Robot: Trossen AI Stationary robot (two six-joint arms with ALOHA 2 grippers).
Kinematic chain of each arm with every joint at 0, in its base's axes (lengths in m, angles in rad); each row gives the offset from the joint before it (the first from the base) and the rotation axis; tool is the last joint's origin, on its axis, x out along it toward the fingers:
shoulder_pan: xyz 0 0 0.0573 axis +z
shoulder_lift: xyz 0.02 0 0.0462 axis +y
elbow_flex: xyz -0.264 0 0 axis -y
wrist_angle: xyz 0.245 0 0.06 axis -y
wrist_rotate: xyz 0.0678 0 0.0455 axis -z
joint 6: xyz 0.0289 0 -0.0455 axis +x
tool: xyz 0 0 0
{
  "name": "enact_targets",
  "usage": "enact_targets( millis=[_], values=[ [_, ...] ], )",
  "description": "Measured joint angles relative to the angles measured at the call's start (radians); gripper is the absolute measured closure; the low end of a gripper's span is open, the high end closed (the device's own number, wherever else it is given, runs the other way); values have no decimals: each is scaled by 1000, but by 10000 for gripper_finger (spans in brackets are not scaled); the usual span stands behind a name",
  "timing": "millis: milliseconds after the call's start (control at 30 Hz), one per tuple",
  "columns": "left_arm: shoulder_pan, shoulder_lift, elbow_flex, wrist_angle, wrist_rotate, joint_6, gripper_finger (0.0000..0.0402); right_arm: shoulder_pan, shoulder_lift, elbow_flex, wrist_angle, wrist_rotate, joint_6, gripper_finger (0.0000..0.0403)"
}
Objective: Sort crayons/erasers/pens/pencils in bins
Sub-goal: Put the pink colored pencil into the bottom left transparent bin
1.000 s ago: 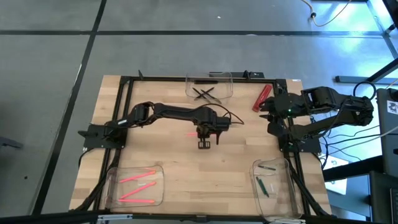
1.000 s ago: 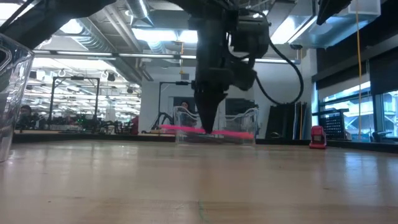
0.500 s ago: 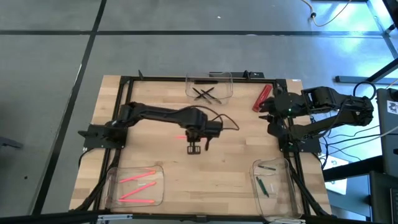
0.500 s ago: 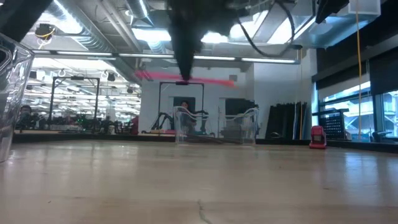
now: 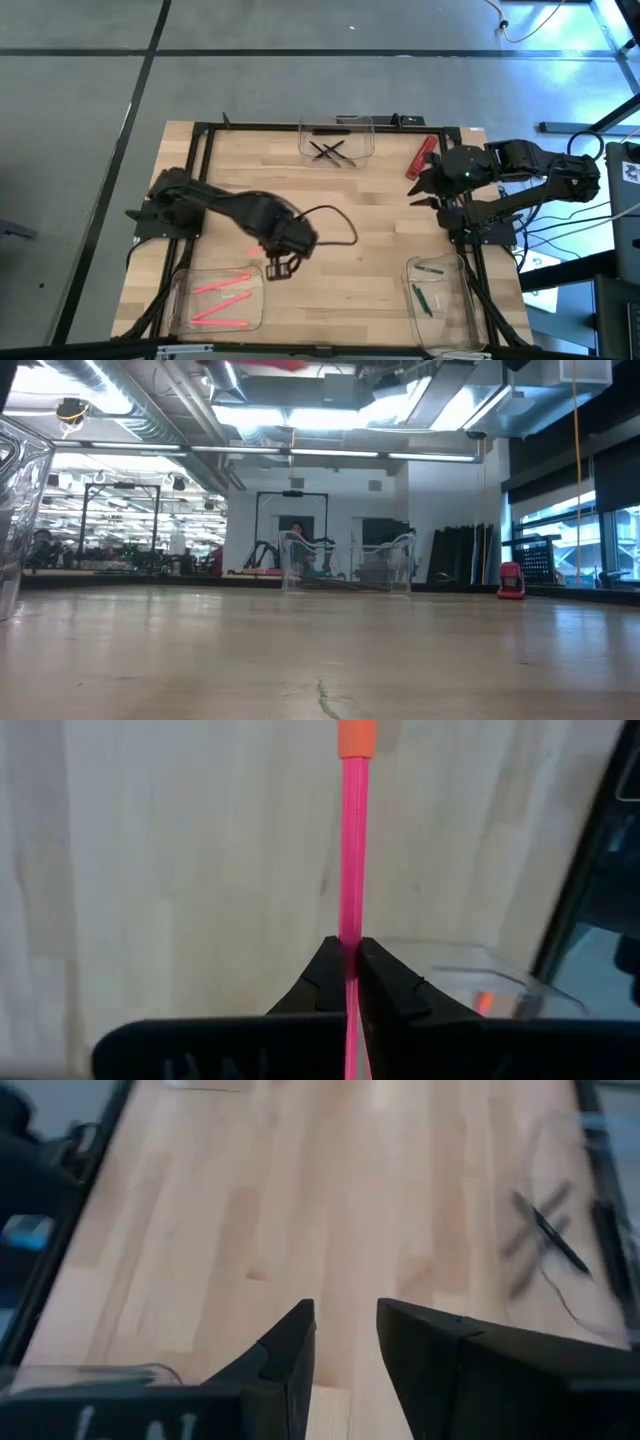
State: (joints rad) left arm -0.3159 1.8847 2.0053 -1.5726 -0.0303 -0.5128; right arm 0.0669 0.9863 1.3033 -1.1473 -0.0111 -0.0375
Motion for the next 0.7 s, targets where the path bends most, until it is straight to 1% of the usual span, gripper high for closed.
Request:
enact_targets(
  millis=[133, 267, 400, 600, 700],
  values=[
    [-67, -64, -77, 1, 21, -113, 401, 0, 8, 0, 30, -43, -66, 289],
    [-139, -112, -188, 1, 89, -235, 401, 0, 14, 0, 33, -44, -99, 289],
    [-212, -155, -295, -2, 182, -344, 402, 0, 17, 0, 35, -44, -108, 289],
    [-327, -190, -368, 0, 279, -452, 402, 0, 22, 0, 38, -43, -110, 289],
    [-377, -190, -397, 18, 295, -472, 402, 0, 22, 0, 38, -44, -110, 289]
  ],
)
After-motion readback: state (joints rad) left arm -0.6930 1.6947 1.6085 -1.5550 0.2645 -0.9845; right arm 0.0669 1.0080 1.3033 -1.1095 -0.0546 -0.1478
